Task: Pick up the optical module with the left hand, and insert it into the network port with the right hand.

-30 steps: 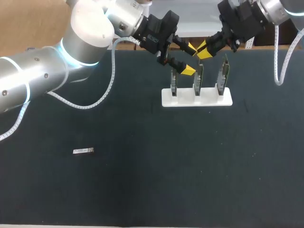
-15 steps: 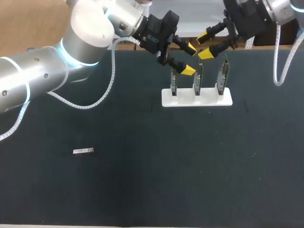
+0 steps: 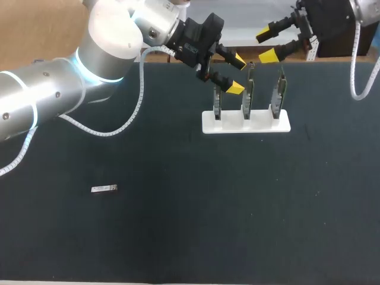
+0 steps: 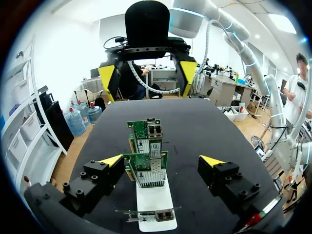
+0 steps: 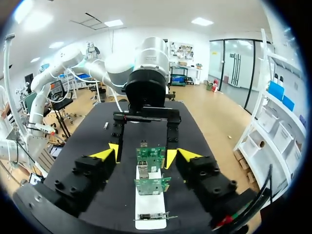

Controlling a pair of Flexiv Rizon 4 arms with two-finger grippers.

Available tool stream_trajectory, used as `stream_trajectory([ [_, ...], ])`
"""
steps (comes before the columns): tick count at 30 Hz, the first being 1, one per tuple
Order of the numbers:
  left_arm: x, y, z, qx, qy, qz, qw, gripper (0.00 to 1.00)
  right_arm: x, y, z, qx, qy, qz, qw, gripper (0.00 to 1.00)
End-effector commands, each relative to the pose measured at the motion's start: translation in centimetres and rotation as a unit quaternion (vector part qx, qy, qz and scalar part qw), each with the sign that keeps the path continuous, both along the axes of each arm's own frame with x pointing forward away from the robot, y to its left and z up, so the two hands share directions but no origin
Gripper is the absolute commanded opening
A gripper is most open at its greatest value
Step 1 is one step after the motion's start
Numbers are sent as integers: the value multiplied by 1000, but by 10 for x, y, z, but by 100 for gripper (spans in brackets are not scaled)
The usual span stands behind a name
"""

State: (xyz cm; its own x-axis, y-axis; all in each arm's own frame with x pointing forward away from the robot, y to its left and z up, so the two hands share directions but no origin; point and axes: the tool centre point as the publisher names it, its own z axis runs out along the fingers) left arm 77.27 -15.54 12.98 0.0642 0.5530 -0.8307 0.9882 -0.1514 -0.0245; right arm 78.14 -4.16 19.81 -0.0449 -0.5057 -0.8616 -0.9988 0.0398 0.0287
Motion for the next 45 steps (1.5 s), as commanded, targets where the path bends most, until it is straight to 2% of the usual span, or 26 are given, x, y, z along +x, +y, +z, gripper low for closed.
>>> stream_trajectory([
  [1,2,0,0,1,1,-2,1000,100,0,5,-1,-7,-1,2,1000,0],
  [17,2,0,0,1,1,-2,1000,100,-1,12,-14,-29,7,16,999,0],
  [38,2,0,0,1,1,-2,1000,100,-3,11,-28,-32,32,14,999,0],
  [45,2,0,0,1,1,-2,1000,100,-2,14,-20,-29,14,10,999,0],
])
